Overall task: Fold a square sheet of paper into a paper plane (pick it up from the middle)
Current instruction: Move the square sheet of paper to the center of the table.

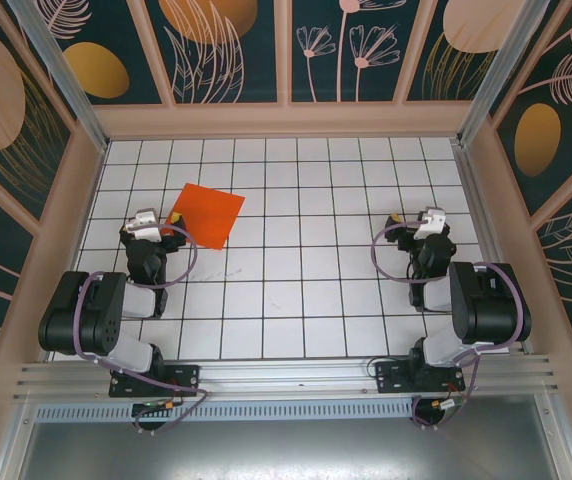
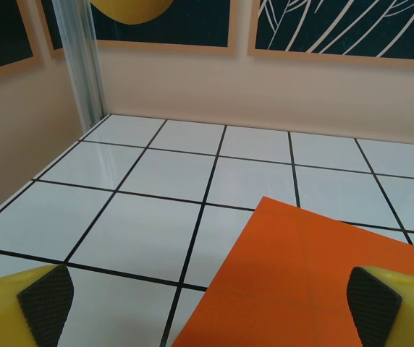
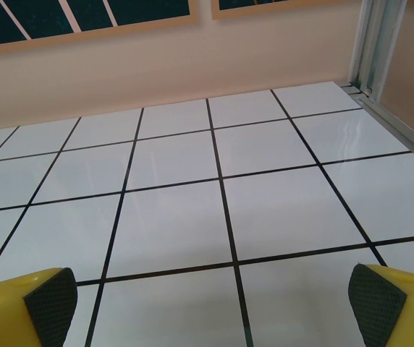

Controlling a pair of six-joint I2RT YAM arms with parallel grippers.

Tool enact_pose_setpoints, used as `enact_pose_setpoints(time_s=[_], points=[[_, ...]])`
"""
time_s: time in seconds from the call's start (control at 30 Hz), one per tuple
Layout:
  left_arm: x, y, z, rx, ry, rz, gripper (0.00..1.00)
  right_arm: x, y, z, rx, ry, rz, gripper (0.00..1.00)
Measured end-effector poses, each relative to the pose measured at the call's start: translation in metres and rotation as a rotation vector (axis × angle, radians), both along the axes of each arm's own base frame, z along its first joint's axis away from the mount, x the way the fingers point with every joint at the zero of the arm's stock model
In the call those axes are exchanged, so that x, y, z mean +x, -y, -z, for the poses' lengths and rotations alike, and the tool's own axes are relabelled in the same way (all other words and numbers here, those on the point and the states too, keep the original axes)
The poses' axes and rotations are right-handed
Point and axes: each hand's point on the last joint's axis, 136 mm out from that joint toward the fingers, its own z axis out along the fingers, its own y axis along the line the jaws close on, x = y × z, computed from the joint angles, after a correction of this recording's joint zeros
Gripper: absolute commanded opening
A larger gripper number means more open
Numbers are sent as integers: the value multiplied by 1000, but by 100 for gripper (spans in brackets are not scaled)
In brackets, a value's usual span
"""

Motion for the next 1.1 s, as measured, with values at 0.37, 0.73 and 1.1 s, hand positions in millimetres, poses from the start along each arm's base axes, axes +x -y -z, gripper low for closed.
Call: enact_pose_setpoints(time_s=[0.37,0.73,1.1], points=[[-2,-5,-3,2,0,-29,99,8,2,-4,0,-39,10,99],[25,-16,-97,-129,59,-115,99,48,-14,-98,133,-49,63,99],[69,42,-71,-542,-199,97,99,41,-92,-65,404,-351,-110,99]])
